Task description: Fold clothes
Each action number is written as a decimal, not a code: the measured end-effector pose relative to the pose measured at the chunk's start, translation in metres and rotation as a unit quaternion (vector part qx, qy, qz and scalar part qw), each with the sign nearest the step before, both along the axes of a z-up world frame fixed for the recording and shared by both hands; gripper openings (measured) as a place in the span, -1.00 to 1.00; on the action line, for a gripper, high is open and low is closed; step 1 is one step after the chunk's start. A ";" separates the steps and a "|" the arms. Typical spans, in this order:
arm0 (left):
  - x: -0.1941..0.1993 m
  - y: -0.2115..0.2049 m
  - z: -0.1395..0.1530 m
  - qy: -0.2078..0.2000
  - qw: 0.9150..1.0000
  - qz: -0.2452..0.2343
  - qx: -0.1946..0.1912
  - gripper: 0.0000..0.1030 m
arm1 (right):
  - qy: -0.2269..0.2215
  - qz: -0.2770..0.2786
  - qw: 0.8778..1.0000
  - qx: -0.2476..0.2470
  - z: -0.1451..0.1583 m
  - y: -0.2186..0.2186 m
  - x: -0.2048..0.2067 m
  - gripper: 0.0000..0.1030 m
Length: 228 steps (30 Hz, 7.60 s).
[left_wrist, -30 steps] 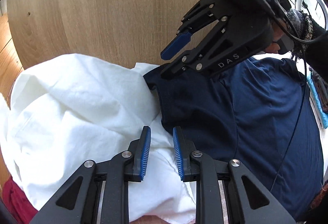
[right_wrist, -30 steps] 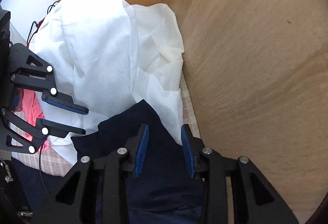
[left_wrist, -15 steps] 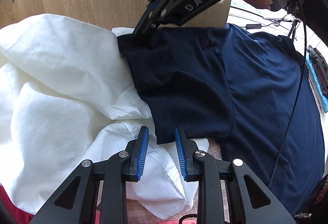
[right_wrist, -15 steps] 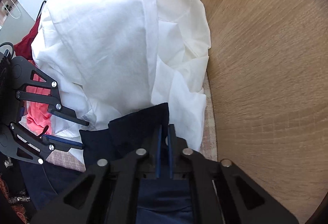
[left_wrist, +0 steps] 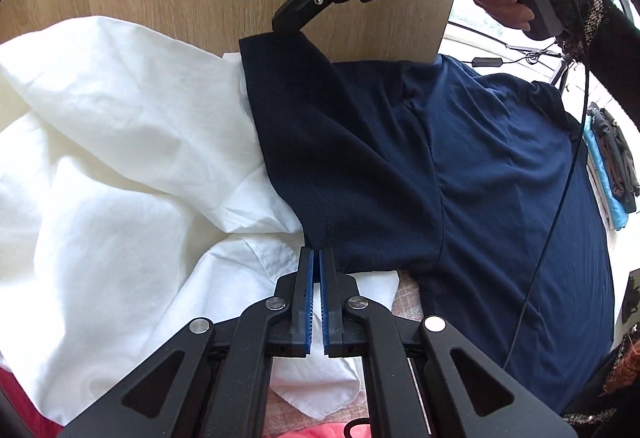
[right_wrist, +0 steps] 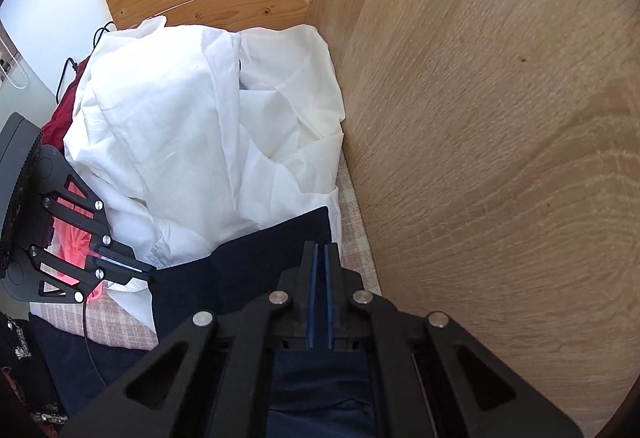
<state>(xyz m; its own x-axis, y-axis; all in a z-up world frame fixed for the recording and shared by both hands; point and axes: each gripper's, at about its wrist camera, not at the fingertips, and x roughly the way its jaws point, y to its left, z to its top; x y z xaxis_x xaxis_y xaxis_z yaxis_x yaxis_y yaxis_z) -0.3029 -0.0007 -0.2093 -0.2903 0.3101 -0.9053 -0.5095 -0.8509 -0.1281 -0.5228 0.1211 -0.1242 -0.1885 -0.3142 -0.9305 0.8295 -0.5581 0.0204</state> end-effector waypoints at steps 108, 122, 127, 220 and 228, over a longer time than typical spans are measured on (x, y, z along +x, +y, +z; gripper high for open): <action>0.429 -0.088 -0.047 -0.116 0.962 0.194 0.151 -0.88 | -0.010 -0.323 0.946 0.007 0.049 0.157 0.281 -0.21; 0.435 -0.067 0.009 -0.074 0.962 0.250 0.086 -0.90 | -0.039 -0.438 0.894 0.082 -0.062 0.098 0.044 -0.19; 0.436 -0.067 0.017 -0.073 0.963 0.247 0.074 -0.90 | -0.057 -0.453 0.886 0.081 -0.078 0.099 0.030 -0.19; 0.453 0.043 -0.044 -0.069 0.993 -0.077 0.058 -0.46 | -0.177 -0.401 0.891 -0.116 -0.084 0.171 0.619 -0.24; 0.451 0.041 -0.042 -0.068 0.993 -0.073 0.069 -0.96 | -0.158 -0.394 0.898 -0.112 -0.075 0.166 0.592 -0.24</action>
